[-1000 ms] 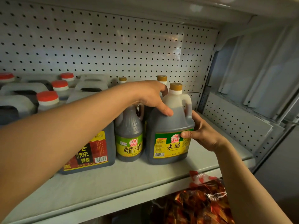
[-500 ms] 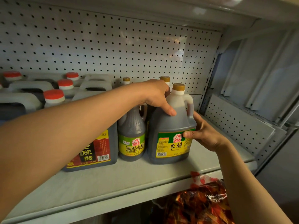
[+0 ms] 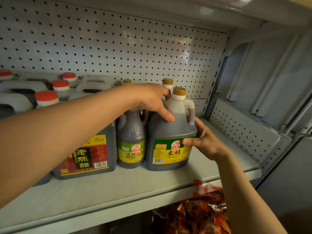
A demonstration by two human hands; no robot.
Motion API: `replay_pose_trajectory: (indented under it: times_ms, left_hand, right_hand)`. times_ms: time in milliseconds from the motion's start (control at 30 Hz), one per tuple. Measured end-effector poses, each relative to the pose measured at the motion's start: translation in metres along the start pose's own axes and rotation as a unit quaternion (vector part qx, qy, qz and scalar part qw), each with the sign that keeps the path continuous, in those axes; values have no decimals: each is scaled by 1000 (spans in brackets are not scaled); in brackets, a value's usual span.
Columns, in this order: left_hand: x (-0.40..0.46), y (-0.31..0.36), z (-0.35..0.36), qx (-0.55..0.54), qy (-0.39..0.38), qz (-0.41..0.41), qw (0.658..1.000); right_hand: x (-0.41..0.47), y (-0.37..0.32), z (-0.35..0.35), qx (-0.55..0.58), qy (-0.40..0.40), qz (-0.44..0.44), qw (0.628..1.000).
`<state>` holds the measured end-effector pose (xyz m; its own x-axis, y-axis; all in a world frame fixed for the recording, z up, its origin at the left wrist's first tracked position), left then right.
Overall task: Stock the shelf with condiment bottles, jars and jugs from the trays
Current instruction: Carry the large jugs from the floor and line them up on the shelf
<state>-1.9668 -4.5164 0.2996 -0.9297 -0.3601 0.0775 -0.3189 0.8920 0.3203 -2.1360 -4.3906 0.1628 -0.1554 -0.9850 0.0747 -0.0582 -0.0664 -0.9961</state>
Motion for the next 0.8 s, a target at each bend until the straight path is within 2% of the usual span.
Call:
replay_pose_trajectory:
  times_ms: [300, 633, 800]
  left_hand:
    - [4, 0, -5, 25, -4, -16, 1000]
    - [3, 3, -4, 37, -7, -13, 999]
    - [2, 3, -4, 52, -7, -24, 998]
  right_hand:
    - [13, -3, -6, -12, -5, 16, 1000]
    - [9, 2, -5, -27, 17, -32, 999]
    - [13, 1, 0, -29, 31, -26, 999]
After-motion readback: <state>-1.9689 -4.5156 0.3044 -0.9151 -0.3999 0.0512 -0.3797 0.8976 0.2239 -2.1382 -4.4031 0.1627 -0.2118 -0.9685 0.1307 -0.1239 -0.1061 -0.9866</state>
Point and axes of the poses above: each hand's wrist, its own x-axis towards the middle knuckle, its own z-axis out of the palm, y = z × x, the point moved 3 cm from there along x, towards the middle knuckle, and after that the axes turned 9 degrees about z, right-handed, at the moved point
